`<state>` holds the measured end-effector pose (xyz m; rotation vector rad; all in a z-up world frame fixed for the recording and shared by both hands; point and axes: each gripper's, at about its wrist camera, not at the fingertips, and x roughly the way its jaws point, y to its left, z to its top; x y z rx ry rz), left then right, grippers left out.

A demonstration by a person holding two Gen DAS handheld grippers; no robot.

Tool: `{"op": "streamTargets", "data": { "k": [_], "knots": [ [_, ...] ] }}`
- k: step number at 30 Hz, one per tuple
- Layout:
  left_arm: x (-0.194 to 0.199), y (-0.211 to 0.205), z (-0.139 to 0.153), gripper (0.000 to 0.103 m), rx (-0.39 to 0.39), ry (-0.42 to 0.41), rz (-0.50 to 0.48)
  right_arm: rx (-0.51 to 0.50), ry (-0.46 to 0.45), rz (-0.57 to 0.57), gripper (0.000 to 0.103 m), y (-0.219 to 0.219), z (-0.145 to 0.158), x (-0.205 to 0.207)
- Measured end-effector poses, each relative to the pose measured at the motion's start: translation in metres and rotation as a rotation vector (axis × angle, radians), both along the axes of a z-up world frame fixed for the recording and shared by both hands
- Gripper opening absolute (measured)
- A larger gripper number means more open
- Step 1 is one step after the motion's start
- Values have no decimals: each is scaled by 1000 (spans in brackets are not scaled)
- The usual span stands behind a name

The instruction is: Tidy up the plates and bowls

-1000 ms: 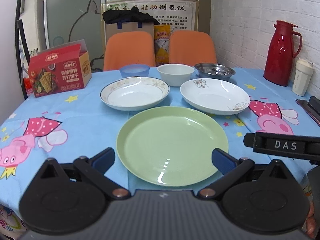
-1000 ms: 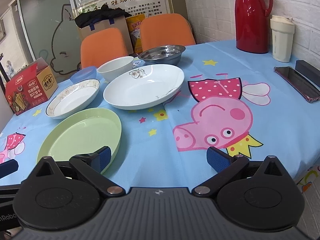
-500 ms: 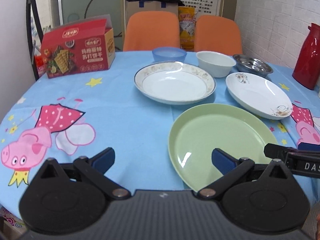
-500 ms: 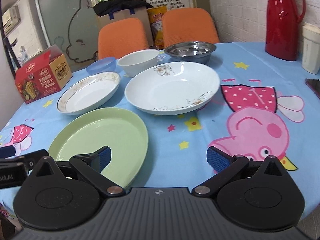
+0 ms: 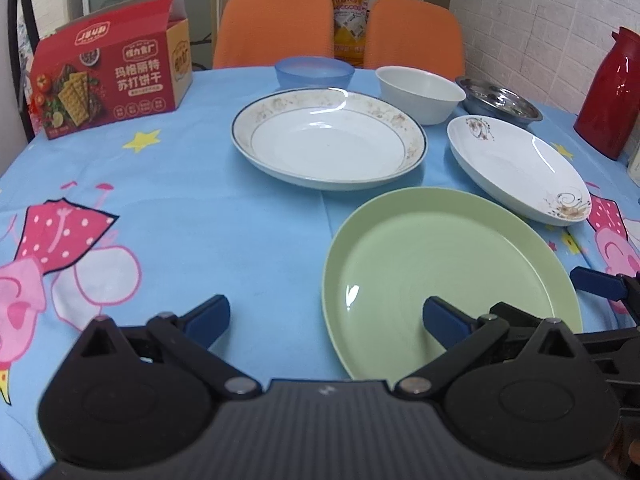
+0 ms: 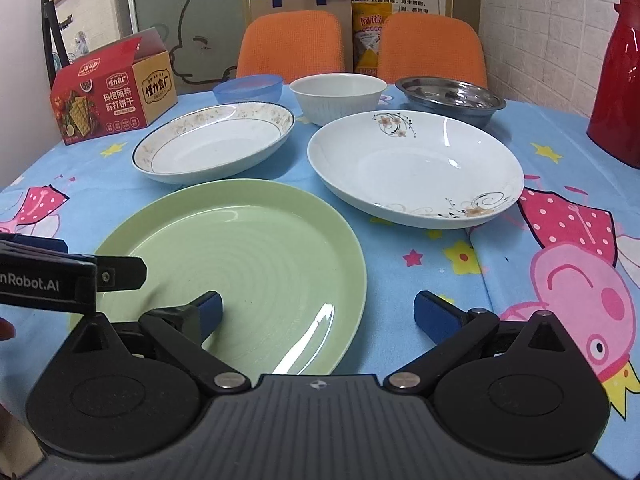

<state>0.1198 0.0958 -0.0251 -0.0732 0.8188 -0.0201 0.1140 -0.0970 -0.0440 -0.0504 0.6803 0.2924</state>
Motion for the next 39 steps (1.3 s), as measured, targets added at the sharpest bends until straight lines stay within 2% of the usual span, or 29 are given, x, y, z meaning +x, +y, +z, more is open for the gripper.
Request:
{"op": "streamTargets", "data": {
  "k": [3,5,8,10,12,13,15,16,17,18,19,20,23,28,33,39],
  "knots": [
    [1,-1,-2,101,-12,1,-36,9,-60,38,103,-6,-5,-5],
    [3,1,-4,98,-42,8,-38,11,-45,41,103,-6,-2,-3],
    [4,0,-4,94,-31,2,-38,16,-41,56,103,-1,-1,0],
    [4,0,-3,88,-35,-6,-34,11,-54,64,103,1,-1,-1],
    [3,-5,-2,70,5,-18,-40,25,-66,76,103,3,-1,-2],
    [2,-7,-2,67,7,-25,-46,32,-72,78,103,4,0,-2],
    [-1,-12,0,51,5,-34,-63,33,-81,71,103,5,0,-2],
    [-2,-14,0,48,1,-37,-66,34,-86,66,103,5,-1,-3],
    [-3,-16,0,46,-4,-39,-69,37,-95,58,101,3,-1,-4],
    [-3,-18,0,46,3,-42,-61,40,-102,49,95,1,-2,-5],
    [-4,-19,-1,46,5,-45,-49,46,-106,35,84,-3,-2,-5],
    [-3,-20,0,45,-1,-43,-37,52,-107,25,78,-5,-1,-5],
    [-5,-21,2,43,3,-35,-14,44,-106,5,78,-2,0,-8],
    [-18,-1,13,43,-38,-46,29,66,-135,7,78,3,11,-19],
    [-30,32,20,44,11,-57,126,67,-150,72,78,36,18,-23],
    [-38,71,15,44,12,-34,203,89,-127,162,79,79,17,-20]
  ]
}}
